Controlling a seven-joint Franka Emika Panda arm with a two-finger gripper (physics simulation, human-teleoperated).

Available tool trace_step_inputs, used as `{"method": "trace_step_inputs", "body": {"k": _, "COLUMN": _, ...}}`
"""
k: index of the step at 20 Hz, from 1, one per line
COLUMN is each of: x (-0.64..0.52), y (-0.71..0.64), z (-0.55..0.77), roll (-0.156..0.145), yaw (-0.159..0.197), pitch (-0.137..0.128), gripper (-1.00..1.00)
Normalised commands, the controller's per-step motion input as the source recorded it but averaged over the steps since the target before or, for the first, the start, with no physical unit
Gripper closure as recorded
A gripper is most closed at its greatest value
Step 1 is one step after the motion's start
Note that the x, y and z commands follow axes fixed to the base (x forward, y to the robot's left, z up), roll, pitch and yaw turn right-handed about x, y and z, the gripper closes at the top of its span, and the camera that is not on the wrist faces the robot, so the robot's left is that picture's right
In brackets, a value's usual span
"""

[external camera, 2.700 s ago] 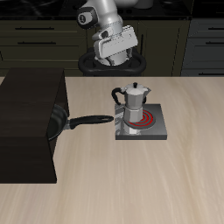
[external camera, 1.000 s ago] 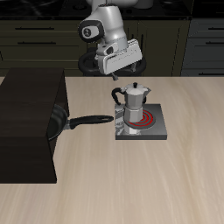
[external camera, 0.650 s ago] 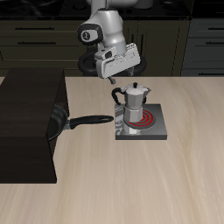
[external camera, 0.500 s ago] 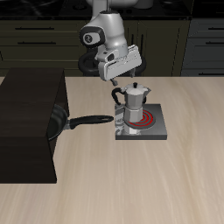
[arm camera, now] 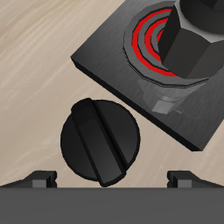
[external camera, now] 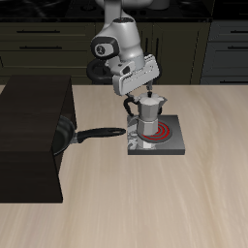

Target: Place the moka pot on the stove and close the stove

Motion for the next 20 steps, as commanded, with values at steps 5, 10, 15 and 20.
{"method": "trace_step_inputs", "body": {"k": 5, "x": 0.04, "y": -0.05, "z": -0.12, "roll": -0.021, "yaw": -0.014, "pitch": 0.018, "gripper": -1.0}}
{"method": "trace_step_inputs", "body": {"k": 10, "x": -0.05, "y": 0.06, "z": -0.19, "roll": -0.007, "yaw": 0.03, "pitch": 0.022, "gripper": -1.0}}
{"method": "trace_step_inputs", "body": {"k": 15, "x": 0.01, "y": 0.02, "z": -0.18, "roll": -0.01, "yaw": 0.046, "pitch": 0.032, "gripper": -1.0}}
{"method": "trace_step_inputs", "body": {"k": 20, "x": -0.04, "y": 0.07, "z": -0.14, "roll": 0.02, "yaw": 0.049, "pitch": 0.024, "gripper": -1.0}}
